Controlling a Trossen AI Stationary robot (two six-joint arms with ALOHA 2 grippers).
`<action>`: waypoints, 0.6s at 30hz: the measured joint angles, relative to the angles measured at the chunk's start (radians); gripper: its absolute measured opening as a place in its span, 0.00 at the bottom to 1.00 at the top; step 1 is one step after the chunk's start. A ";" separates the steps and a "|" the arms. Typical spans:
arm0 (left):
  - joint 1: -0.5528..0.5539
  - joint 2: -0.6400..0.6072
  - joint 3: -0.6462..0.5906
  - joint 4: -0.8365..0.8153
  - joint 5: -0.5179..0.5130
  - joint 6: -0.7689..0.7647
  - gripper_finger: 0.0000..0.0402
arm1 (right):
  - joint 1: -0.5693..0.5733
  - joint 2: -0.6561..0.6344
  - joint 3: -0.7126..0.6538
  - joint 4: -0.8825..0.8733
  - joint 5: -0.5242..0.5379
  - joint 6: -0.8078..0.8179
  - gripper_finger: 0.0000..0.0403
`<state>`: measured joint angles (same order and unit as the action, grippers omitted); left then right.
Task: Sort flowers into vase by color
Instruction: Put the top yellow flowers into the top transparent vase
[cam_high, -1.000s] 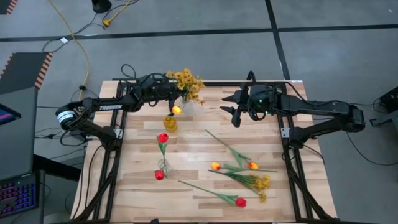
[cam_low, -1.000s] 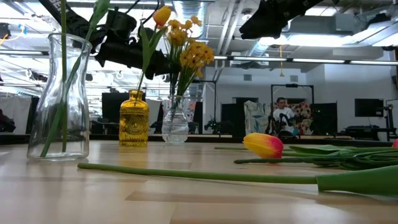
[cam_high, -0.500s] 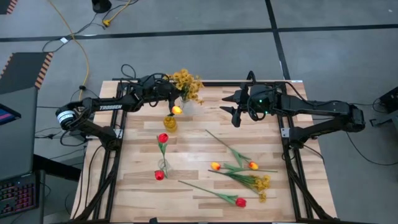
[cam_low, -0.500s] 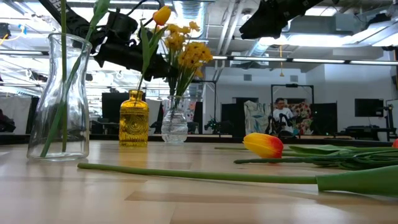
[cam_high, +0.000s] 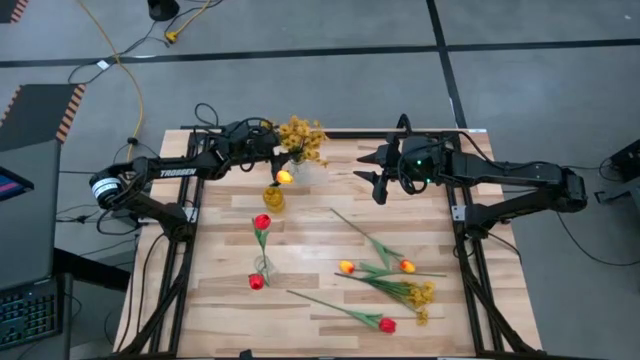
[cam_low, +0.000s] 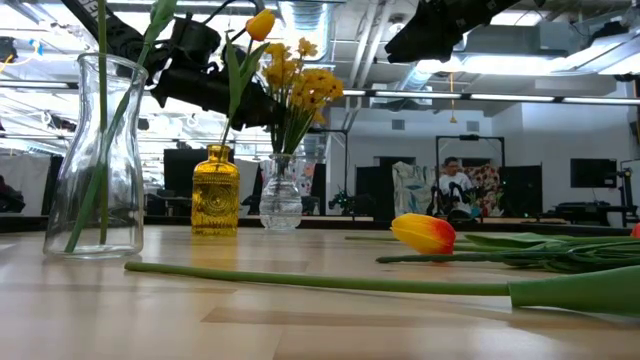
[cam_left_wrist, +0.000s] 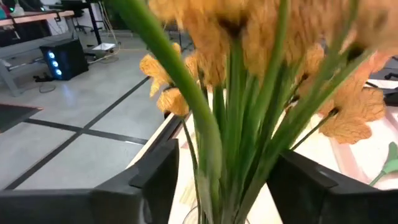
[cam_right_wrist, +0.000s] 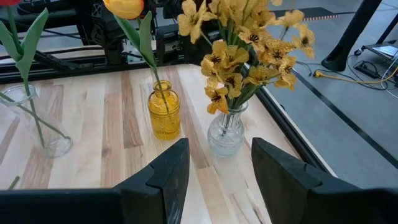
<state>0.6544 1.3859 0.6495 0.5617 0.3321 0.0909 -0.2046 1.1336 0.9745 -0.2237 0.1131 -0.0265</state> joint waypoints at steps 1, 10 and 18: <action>0.000 -0.007 0.000 -0.002 0.000 0.000 0.54 | 0.000 0.000 0.000 0.000 0.000 0.000 0.49; 0.000 -0.145 0.000 -0.142 -0.005 0.003 0.59 | 0.000 0.000 0.000 0.000 0.000 0.000 0.49; 0.000 -0.284 0.000 -0.294 -0.034 0.018 0.59 | 0.000 0.000 0.000 0.000 0.000 0.000 0.49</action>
<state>0.6544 1.1019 0.6495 0.2674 0.2981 0.1089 -0.2043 1.1336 0.9745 -0.2237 0.1135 -0.0265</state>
